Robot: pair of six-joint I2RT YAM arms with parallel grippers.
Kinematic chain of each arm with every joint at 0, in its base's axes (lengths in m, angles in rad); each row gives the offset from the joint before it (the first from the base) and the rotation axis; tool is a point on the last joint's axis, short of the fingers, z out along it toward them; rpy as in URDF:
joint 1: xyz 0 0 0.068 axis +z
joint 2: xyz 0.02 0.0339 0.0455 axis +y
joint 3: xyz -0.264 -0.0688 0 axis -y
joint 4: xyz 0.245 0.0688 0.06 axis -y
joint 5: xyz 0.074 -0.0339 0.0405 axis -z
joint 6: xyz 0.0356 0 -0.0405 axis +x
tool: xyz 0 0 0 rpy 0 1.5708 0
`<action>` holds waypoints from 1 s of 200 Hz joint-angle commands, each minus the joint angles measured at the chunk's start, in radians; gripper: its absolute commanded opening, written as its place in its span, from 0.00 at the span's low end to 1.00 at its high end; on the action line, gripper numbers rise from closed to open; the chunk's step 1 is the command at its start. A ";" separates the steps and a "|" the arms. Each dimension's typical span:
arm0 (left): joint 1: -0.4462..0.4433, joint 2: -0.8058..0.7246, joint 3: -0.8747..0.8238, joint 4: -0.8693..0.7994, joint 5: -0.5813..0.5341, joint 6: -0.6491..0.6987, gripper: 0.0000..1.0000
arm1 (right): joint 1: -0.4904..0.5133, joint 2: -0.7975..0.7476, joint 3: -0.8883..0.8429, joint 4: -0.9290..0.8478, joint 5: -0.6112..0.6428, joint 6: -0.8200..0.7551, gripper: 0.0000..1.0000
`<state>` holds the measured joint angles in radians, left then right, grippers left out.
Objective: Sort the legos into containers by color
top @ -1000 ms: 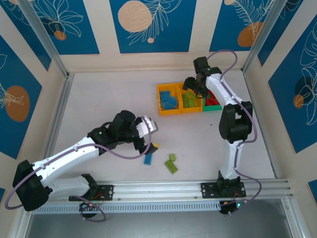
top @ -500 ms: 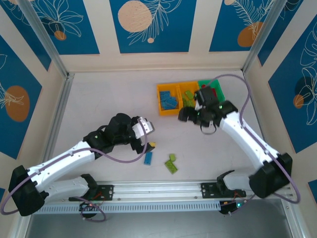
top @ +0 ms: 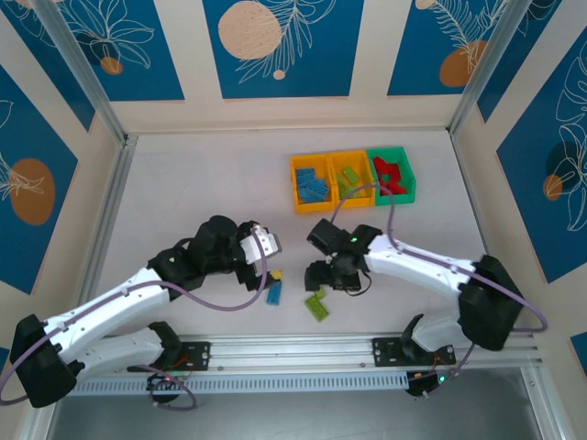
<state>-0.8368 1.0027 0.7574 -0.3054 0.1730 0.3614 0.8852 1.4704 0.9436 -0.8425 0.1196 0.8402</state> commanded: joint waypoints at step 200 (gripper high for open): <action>-0.011 0.040 0.002 0.305 0.096 -0.213 1.00 | -0.541 -0.075 0.260 0.180 0.140 -0.290 0.26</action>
<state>-0.8383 1.0126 0.7555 -0.1646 0.2836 0.2783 0.4545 1.3376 1.0950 -0.7536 0.2676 0.6945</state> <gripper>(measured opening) 0.998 0.264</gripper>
